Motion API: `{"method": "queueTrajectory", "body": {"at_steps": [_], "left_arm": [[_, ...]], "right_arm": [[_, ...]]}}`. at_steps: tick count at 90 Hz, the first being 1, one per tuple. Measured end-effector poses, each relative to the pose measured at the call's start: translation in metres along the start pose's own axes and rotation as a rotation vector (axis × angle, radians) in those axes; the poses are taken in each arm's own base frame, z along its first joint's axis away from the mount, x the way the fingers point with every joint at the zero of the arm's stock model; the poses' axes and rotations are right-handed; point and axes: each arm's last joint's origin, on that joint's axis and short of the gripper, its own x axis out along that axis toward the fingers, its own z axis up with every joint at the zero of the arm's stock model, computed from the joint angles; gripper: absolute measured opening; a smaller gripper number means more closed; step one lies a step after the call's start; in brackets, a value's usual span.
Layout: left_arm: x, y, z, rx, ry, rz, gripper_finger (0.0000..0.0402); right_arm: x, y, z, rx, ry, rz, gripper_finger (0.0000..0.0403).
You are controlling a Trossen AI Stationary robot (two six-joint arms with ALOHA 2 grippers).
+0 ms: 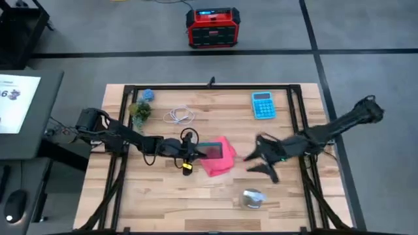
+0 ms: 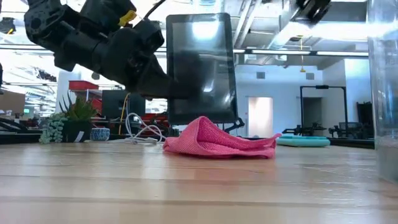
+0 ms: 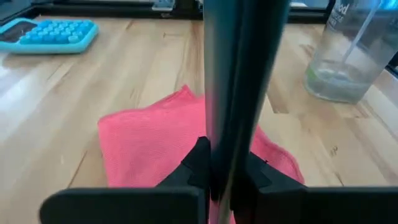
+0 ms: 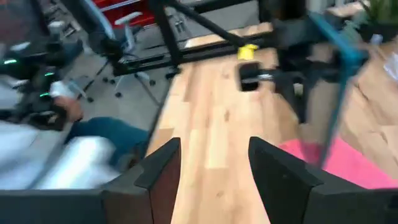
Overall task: Apply microfiber cloth
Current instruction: Spray the front of the cellphone using the spray bottle
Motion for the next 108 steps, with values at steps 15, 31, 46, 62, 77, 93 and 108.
{"method": "queueTrajectory", "body": {"at_steps": [15,31,46,62,77,93,108], "left_arm": [[0.0,0.002,0.001,-0.021,-0.011,0.08,0.0011],[0.001,0.0,0.006,-0.012,-0.042,0.071,0.0012],[0.003,-0.005,0.013,0.04,-0.056,0.048,0.0012],[0.005,-0.01,0.018,0.083,-0.053,0.033,0.0012],[0.005,-0.012,0.018,0.096,-0.049,-0.011,0.0012],[0.005,-0.011,0.017,0.122,-0.037,-0.001,0.0013],[0.005,-0.01,0.014,0.166,-0.005,0.039,0.0013]], "right_arm": [[0.001,0.054,0.008,-0.014,0.027,0.0,0.0161],[0.02,0.099,0.023,-0.026,0.132,-0.106,0.0155],[0.035,0.124,0.034,0.001,0.322,-0.29,0.015],[0.052,0.13,0.032,0.126,0.543,-0.491,0.015],[0.072,0.134,0.03,0.184,0.648,-0.496,0.0149],[0.084,0.123,0.031,0.331,0.644,-0.568,0.0115],[0.083,0.113,0.041,0.616,0.545,-0.667,0.0079]]}}
